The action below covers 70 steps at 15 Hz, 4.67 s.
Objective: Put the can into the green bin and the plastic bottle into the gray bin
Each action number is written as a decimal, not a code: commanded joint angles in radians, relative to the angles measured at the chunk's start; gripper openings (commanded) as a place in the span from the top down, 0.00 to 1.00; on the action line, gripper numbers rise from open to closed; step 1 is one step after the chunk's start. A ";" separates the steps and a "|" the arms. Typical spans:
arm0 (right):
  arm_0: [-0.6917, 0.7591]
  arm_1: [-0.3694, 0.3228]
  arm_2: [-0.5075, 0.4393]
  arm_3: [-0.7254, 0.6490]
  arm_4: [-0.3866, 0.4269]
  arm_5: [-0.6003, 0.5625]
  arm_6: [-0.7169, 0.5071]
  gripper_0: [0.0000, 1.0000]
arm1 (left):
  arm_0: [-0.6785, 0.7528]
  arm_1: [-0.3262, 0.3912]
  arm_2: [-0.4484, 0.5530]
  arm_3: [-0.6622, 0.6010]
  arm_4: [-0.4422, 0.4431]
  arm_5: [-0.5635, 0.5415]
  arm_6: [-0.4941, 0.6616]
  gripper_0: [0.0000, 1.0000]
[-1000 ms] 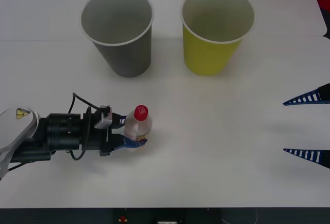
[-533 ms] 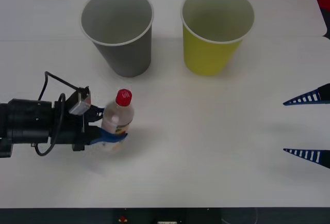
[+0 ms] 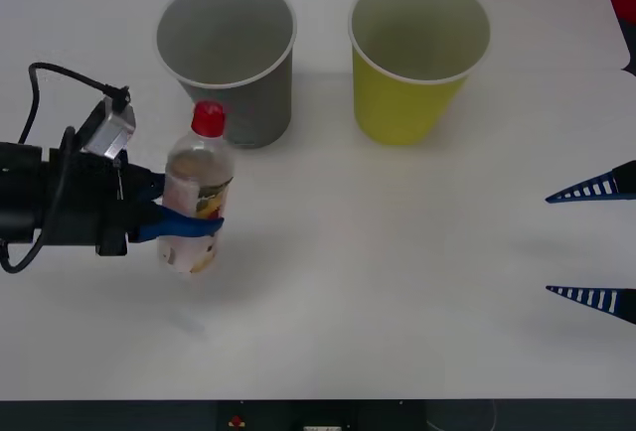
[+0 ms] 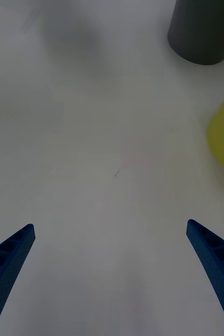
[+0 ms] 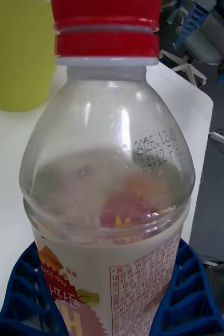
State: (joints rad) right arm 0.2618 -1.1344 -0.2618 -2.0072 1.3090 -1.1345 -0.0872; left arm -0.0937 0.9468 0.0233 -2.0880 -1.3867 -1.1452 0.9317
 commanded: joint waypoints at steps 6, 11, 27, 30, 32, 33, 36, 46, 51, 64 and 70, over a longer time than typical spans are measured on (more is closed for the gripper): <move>0.000 0.000 0.000 0.000 0.000 0.000 0.000 0.00 | -0.032 0.190 0.152 -0.122 -0.031 0.062 0.331 1.00; 0.000 0.000 0.000 0.000 0.000 0.000 0.000 0.00 | -0.210 0.265 0.096 0.049 0.034 0.062 0.334 1.00; 0.000 0.000 0.000 0.000 0.000 0.000 0.000 0.00 | -1.044 0.082 -0.606 0.772 -0.058 0.148 0.349 1.00; 0.000 0.000 0.000 0.000 0.000 0.000 0.000 0.00 | -1.048 0.073 -0.608 0.779 -0.057 0.148 0.349 1.00; 0.000 0.000 0.000 0.000 0.000 0.000 0.000 0.00 | -1.048 0.073 -0.608 0.779 -0.054 0.147 0.348 0.36; 0.000 0.000 0.000 0.000 0.000 0.000 0.000 0.00 | -1.048 0.073 -0.611 0.779 -0.052 0.147 0.348 0.00; 0.000 0.000 0.000 0.000 0.000 0.000 0.000 0.00 | -1.046 0.073 -0.618 0.778 -0.043 0.145 0.329 0.00; 0.000 0.000 0.000 0.000 0.000 0.000 0.000 0.00 | -0.922 0.153 -0.471 0.687 0.086 0.015 0.196 0.00; 0.000 0.000 0.000 0.000 0.000 0.000 0.000 0.00 | -0.584 0.152 -0.102 0.421 0.117 -0.085 0.150 0.00; 0.000 0.000 0.000 0.000 0.000 0.000 0.000 0.00 | -0.136 -0.023 0.325 0.282 0.163 -0.426 -0.303 0.00; 0.000 0.000 0.000 0.000 0.000 0.000 0.000 0.00 | 0.023 -0.051 0.345 0.229 0.153 -0.426 -0.531 0.00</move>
State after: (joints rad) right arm 0.2618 -1.1345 -0.2618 -2.0071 1.3090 -1.1345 -0.0873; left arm -0.0875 0.8973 0.3670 -1.8502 -1.2271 -1.5710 0.4223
